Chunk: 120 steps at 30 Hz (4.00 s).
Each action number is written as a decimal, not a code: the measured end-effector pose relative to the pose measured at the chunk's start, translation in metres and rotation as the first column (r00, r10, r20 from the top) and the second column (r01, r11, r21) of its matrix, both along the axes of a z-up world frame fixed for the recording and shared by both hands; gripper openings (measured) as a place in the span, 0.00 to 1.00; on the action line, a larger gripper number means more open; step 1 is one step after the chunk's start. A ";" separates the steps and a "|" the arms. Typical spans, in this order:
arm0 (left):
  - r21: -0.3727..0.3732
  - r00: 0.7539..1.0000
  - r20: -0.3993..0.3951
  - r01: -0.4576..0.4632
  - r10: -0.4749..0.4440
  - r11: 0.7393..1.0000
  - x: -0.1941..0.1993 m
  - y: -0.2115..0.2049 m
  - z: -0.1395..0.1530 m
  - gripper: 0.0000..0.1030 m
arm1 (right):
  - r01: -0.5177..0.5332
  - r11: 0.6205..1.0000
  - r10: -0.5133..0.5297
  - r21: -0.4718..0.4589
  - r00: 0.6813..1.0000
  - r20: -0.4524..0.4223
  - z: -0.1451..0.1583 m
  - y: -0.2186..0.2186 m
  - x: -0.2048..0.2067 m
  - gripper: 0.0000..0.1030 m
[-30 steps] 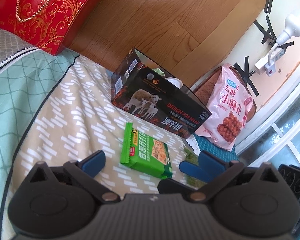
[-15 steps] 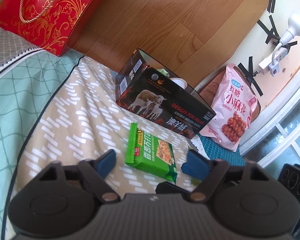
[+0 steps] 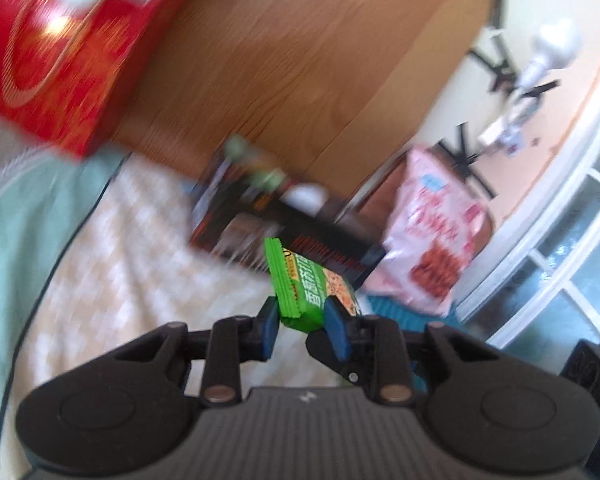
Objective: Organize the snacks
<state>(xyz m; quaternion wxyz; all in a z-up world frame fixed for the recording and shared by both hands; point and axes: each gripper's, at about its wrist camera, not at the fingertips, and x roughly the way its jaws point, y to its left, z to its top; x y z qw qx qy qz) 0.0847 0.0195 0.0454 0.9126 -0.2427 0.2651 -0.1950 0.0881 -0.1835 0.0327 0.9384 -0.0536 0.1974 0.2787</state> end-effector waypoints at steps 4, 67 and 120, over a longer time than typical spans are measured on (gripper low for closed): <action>0.030 1.000 0.028 -0.006 0.005 1.000 0.044 -0.017 0.038 0.35 | 0.029 0.999 -0.032 0.034 0.997 0.072 0.031 -0.011 0.031 0.37; 0.032 0.989 -0.123 -0.081 0.085 0.996 0.159 -0.022 0.021 0.22 | 0.097 0.907 0.098 0.409 0.897 -0.431 0.025 -0.039 0.203 0.17; 0.540 0.932 0.118 -0.351 0.344 0.765 -0.052 -0.077 -0.021 0.97 | 0.229 0.928 -0.173 0.295 0.964 -0.204 -0.018 -0.104 -0.016 0.77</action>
